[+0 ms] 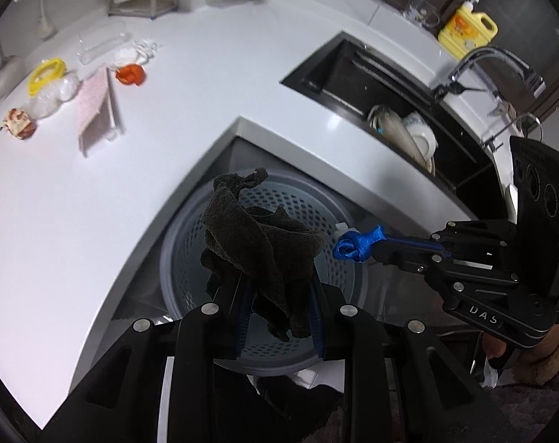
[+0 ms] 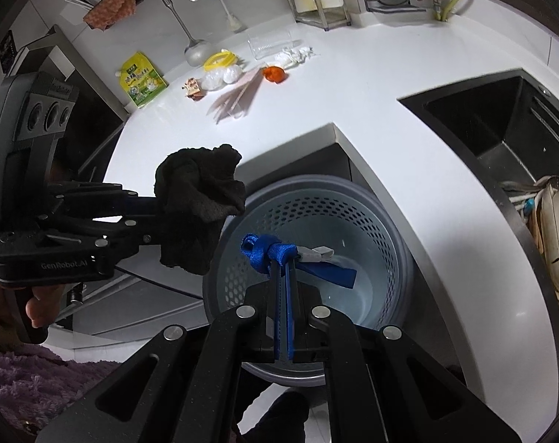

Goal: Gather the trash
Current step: 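Carry the black cloth and blue balloon over the grey mesh bin with both tools, then open both tools to drop the cloth and balloon into the bin, then grasp the snack wrapper with the left tool while the right tool grasps the pink receipt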

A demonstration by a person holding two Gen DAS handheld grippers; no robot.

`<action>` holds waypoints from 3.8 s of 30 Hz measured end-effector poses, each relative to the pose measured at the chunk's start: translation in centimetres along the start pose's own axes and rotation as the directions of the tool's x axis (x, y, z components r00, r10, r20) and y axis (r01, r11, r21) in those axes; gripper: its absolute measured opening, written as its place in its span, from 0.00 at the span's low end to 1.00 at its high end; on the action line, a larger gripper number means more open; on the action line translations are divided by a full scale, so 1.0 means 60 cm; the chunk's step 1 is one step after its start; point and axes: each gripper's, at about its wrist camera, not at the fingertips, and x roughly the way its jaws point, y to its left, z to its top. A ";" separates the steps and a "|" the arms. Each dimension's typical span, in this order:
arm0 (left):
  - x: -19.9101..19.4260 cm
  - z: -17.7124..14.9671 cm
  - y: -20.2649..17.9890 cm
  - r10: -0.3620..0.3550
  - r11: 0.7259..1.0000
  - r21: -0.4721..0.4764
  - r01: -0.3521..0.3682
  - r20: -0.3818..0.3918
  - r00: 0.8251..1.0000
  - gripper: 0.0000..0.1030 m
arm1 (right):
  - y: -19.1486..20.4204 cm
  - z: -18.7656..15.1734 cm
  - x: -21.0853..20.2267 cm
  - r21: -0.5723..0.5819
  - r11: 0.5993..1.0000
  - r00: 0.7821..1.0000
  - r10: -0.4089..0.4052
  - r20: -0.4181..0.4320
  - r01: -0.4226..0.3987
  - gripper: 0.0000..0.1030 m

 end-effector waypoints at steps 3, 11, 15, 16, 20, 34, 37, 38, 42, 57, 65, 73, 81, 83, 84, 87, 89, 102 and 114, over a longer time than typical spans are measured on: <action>0.017 -0.001 -0.003 -0.006 1.000 0.012 0.006 -0.025 1.000 0.25 | -0.005 -0.008 0.009 0.012 1.000 1.000 -0.003 -0.016 0.003 0.02; 0.048 0.004 -0.008 -0.005 0.999 0.040 0.008 -0.070 0.998 0.26 | -0.022 -0.023 0.026 0.037 0.999 0.999 -0.016 -0.046 0.018 0.02; 0.056 0.008 -0.005 -0.006 0.999 0.047 0.010 -0.083 0.997 0.26 | -0.027 -0.024 0.032 0.045 0.999 0.998 -0.018 -0.057 0.021 0.02; 0.058 0.009 -0.004 -0.007 0.999 0.046 0.011 -0.086 0.996 0.26 | -0.027 -0.023 0.033 0.045 0.999 0.998 -0.018 -0.059 0.021 0.02; 0.068 0.012 0.003 -0.016 0.999 0.037 0.020 -0.105 0.994 0.27 | -0.028 -0.022 0.039 0.045 0.999 0.997 -0.022 -0.069 0.025 0.02; 0.057 0.027 0.016 -0.013 1.000 -0.004 0.012 -0.073 0.997 0.61 | -0.043 -0.015 0.028 0.060 0.996 0.997 -0.070 -0.038 0.073 0.51; 0.049 0.031 0.018 -0.009 1.000 -0.007 0.009 -0.059 0.998 0.63 | -0.044 -0.012 0.025 0.064 0.996 0.997 -0.066 -0.030 0.067 0.54; 0.048 0.032 0.017 -0.010 1.000 -0.007 0.009 -0.055 0.998 0.64 | -0.044 -0.011 0.024 0.065 0.996 0.997 -0.066 -0.026 0.067 0.56; 0.034 0.035 0.019 -0.010 1.000 -0.011 0.010 -0.034 0.999 0.69 | -0.042 -0.005 0.024 0.064 0.996 0.998 -0.057 -0.017 0.058 0.59; -0.012 0.036 0.055 0.013 0.998 -0.064 -0.011 0.037 0.999 0.69 | -0.018 0.026 0.025 0.042 0.998 0.999 -0.047 0.013 0.046 0.65; -0.053 0.050 0.104 0.073 0.991 -0.118 -0.060 0.108 0.991 0.71 | 0.006 0.069 0.034 0.033 0.999 0.999 -0.026 0.038 0.025 0.66; -0.089 0.070 0.194 0.155 0.971 -0.202 -0.125 0.138 0.978 0.73 | 0.045 0.131 0.062 0.009 1.000 0.999 -0.003 0.050 0.003 0.66; -0.101 0.092 0.264 0.185 0.961 -0.234 -0.150 0.139 0.973 0.73 | 0.076 0.190 0.093 -0.003 1.000 0.999 0.006 0.052 -0.006 0.66; -0.101 0.098 0.279 0.192 0.958 -0.241 -0.155 0.136 0.972 0.73 | 0.080 0.204 0.102 0.001 1.000 0.999 0.009 0.051 -0.009 0.66; -0.100 0.102 0.289 0.198 0.956 -0.246 -0.161 0.134 0.971 0.73 | 0.082 0.211 0.106 0.002 1.000 0.999 0.007 0.051 -0.007 0.66; -0.098 0.113 0.317 0.220 0.948 -0.259 -0.183 0.124 0.967 0.73 | 0.088 0.233 0.121 0.004 1.000 0.999 0.006 0.050 -0.006 0.66; -0.097 0.121 0.338 0.235 0.942 -0.272 -0.196 0.121 0.964 0.73 | 0.093 0.246 0.132 0.005 1.000 0.999 0.003 0.047 -0.004 0.66; -0.079 0.215 0.522 0.278 0.881 -0.426 -0.205 0.115 0.954 0.75 | 0.113 0.318 0.199 0.022 1.000 1.000 -0.005 0.022 0.005 0.66; -0.023 0.257 0.608 0.304 0.856 -0.448 -0.257 0.036 0.952 0.75 | 0.133 0.386 0.291 -0.007 1.000 0.999 -0.019 -0.030 0.019 0.66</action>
